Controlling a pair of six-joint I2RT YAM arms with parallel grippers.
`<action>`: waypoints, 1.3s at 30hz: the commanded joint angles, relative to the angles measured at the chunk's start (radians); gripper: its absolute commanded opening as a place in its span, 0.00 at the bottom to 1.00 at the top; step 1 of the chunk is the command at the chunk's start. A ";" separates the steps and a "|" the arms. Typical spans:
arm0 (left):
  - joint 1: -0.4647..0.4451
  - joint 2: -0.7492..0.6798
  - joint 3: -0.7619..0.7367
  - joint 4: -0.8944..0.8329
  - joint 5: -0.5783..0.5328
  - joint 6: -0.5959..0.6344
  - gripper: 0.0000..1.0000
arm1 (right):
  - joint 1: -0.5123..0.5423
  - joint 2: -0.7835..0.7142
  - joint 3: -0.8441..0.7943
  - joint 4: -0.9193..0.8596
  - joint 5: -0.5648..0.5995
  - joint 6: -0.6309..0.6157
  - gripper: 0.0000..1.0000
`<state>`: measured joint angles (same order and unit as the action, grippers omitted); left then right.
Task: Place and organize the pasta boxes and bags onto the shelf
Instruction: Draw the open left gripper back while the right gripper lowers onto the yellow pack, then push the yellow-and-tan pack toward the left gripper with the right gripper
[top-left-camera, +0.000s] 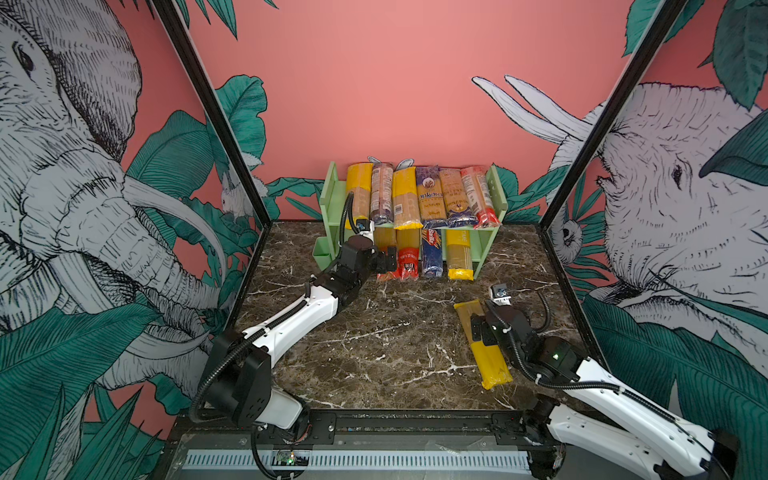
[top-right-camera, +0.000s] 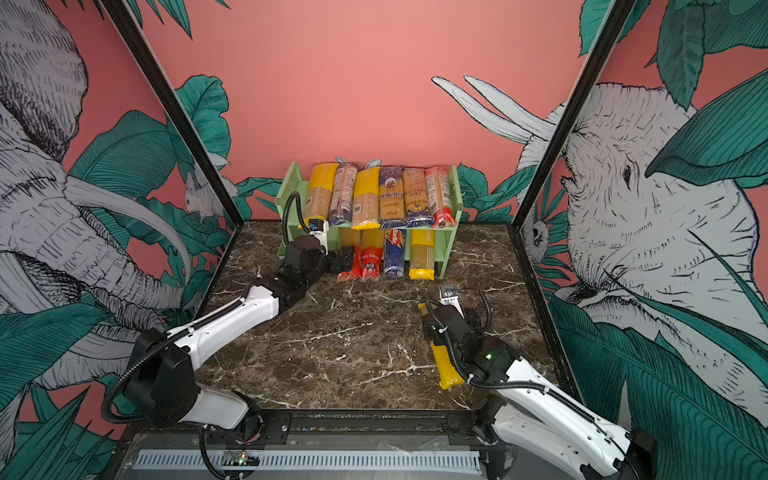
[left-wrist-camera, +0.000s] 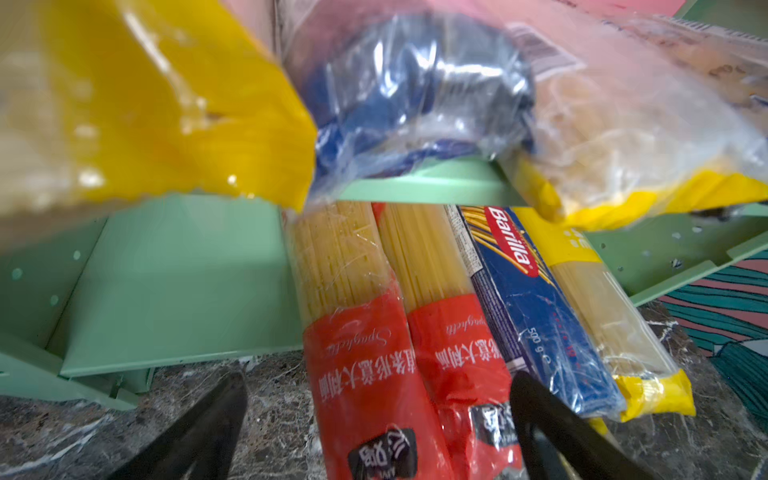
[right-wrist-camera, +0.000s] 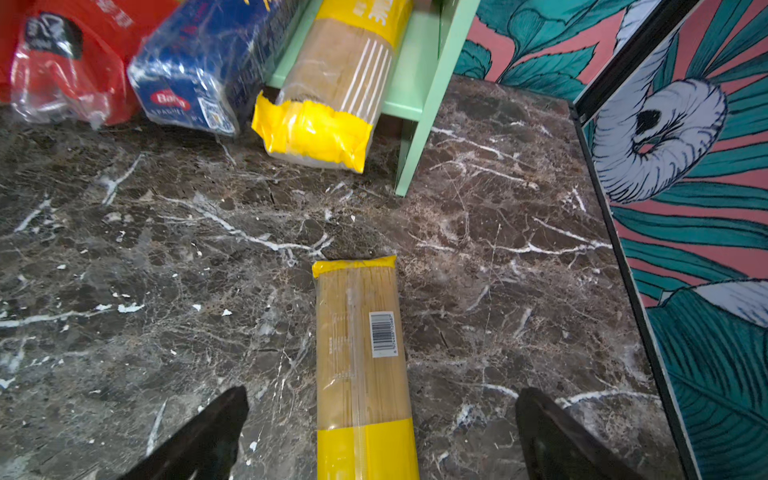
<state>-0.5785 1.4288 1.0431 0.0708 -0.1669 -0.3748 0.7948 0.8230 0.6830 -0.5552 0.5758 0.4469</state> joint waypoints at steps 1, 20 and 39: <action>-0.013 -0.082 -0.059 -0.008 0.003 -0.025 0.99 | -0.019 0.026 -0.040 0.052 -0.023 0.055 0.99; -0.238 -0.671 -0.426 -0.318 -0.120 -0.152 0.97 | -0.119 0.209 -0.286 0.236 -0.196 0.276 0.99; -0.244 -0.955 -0.553 -0.537 -0.157 -0.214 0.97 | -0.037 0.546 -0.116 0.379 -0.333 0.212 0.99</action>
<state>-0.8181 0.5014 0.5003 -0.4213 -0.2958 -0.5728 0.7383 1.3247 0.5201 -0.2333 0.2741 0.6834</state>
